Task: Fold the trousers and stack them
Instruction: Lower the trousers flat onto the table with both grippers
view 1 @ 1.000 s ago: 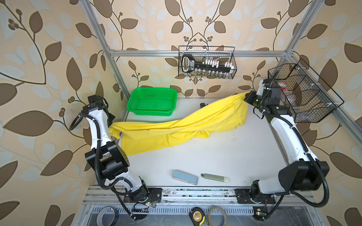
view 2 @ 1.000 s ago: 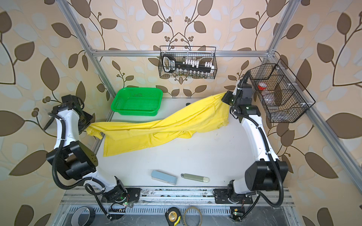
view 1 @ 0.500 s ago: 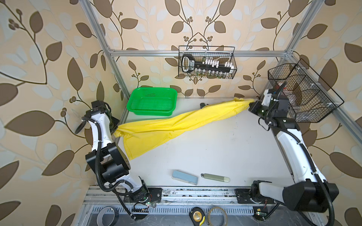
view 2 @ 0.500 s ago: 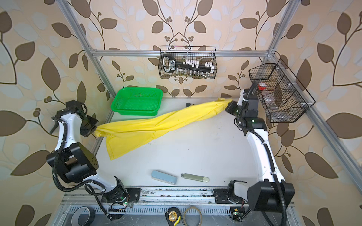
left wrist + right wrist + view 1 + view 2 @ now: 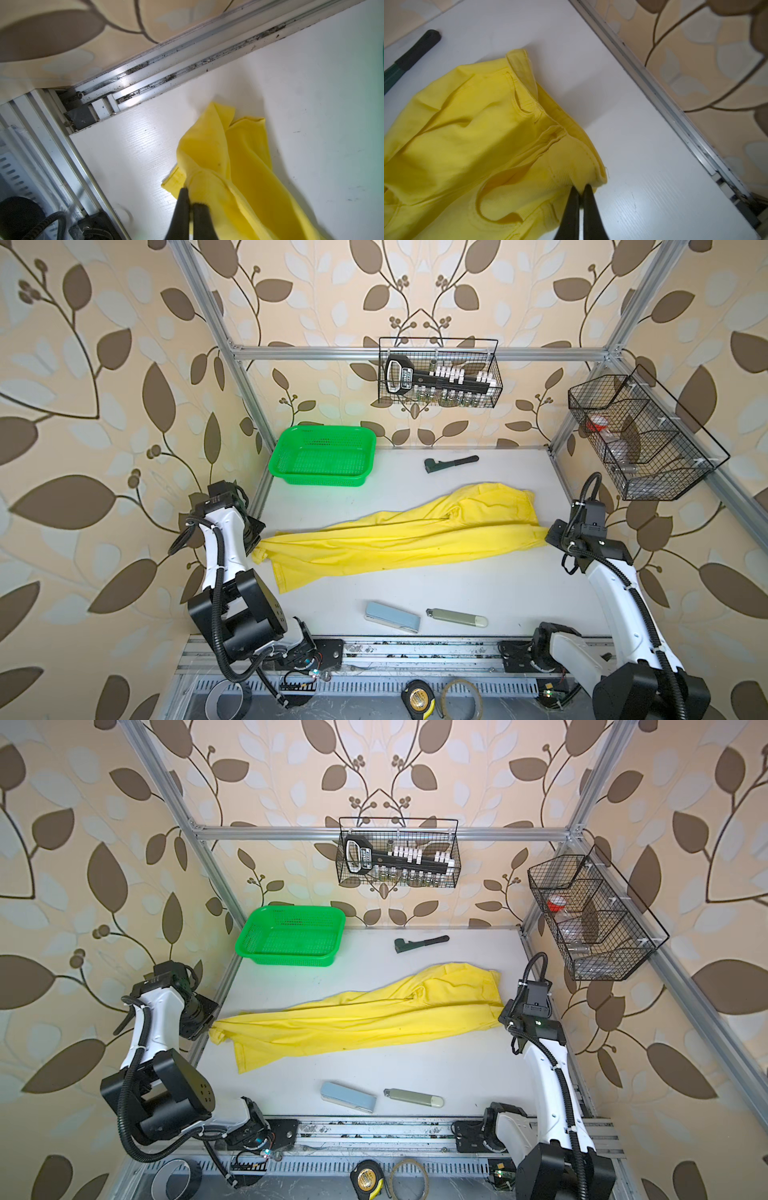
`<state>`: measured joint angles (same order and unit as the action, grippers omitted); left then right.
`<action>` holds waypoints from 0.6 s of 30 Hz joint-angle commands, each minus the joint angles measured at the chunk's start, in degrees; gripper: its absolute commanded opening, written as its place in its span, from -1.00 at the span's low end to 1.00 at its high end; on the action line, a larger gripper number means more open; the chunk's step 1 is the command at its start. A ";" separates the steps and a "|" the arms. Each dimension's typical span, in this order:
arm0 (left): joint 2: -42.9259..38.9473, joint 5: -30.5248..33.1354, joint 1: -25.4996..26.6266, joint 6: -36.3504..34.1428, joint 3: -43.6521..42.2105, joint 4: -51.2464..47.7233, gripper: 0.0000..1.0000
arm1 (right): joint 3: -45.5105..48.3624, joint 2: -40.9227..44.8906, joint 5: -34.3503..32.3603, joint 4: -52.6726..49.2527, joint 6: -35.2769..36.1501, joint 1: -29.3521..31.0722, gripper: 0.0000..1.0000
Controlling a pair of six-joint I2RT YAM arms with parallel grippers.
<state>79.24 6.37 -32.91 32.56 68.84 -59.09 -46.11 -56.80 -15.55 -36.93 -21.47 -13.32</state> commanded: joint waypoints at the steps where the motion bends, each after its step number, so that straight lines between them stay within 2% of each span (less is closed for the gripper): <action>1: -0.03 3.88 0.12 1.73 2.75 -0.85 -1.00 | 2.36 -1.03 -9.35 2.07 3.35 -0.57 -1.00; 2: 0.20 3.32 0.12 1.41 2.61 -1.57 -1.00 | 3.17 -1.08 -10.67 1.27 2.27 -0.59 -1.00; 6: -3.34 1.85 0.12 1.54 -3.51 -1.25 -1.00 | 4.73 -0.69 -8.47 -0.21 -1.41 -1.02 -0.98; 9: -4.25 4.33 -0.03 1.28 -4.75 -2.15 -1.00 | 4.86 -0.30 -14.98 -1.65 -4.58 -1.19 -1.00; 11: -4.92 5.07 -0.14 0.93 -4.98 -1.79 -1.00 | 5.52 0.10 -18.15 -2.58 -6.46 -1.19 -0.94; 13: -4.60 4.98 -0.14 0.61 -5.58 -1.64 -0.84 | 6.26 0.26 -17.33 -2.70 -7.02 -0.77 -0.79; 15: -4.10 5.03 -0.12 0.49 -6.34 -1.64 -0.77 | 6.64 0.22 -16.55 -4.30 -8.96 -0.48 -0.56; 16: -4.37 5.17 -0.14 0.37 -6.57 -1.60 -0.67 | 6.77 0.49 -16.37 -5.03 -9.40 -0.61 -0.43; 18: -5.20 5.24 -0.15 0.22 -6.00 -1.94 -0.30 | 6.22 1.73 -16.08 -7.42 -10.70 -0.74 -0.30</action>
<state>76.47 8.69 -32.97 33.19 62.67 -60.49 -40.12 -56.84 -29.26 -40.51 -28.88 -13.91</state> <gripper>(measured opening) 0.304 0.335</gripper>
